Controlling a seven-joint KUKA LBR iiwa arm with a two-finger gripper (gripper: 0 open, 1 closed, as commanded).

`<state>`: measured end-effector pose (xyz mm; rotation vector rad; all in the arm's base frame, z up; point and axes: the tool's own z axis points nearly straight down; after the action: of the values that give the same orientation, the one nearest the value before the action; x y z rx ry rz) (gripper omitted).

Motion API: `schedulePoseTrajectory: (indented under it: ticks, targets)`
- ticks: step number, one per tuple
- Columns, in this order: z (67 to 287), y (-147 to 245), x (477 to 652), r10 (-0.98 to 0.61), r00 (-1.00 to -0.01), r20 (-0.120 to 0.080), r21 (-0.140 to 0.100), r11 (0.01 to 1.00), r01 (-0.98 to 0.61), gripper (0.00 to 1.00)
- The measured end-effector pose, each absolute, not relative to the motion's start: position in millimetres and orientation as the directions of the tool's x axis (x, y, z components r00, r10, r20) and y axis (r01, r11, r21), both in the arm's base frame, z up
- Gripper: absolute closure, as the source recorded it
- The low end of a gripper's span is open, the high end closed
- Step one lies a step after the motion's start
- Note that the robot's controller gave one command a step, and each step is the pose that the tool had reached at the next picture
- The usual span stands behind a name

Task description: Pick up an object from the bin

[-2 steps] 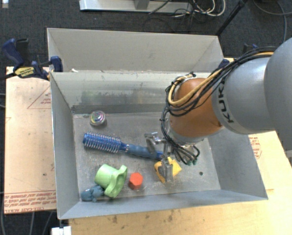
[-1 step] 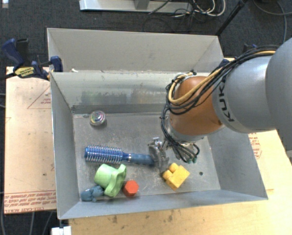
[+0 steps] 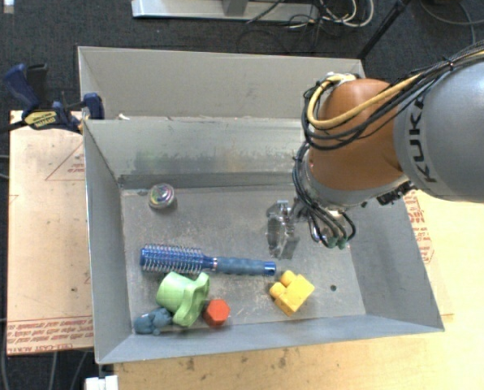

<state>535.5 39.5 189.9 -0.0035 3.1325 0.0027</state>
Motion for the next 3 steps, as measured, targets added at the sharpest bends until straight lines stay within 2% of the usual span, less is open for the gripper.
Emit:
schedulePoseTrajectory:
  ticks: [1,2,3]
  targets:
    - [186.5,39.4,534.2,-0.003,-1.000,-0.002,0.001,1.000,-0.003,0.00]
    - [65.1,39.1,534.3,-0.009,-1.000,0.006,0.000,1.000,-0.009,0.00]
    - [70.2,39.2,536.6,-0.009,-1.000,-0.001,0.001,1.000,-0.009,1.00]
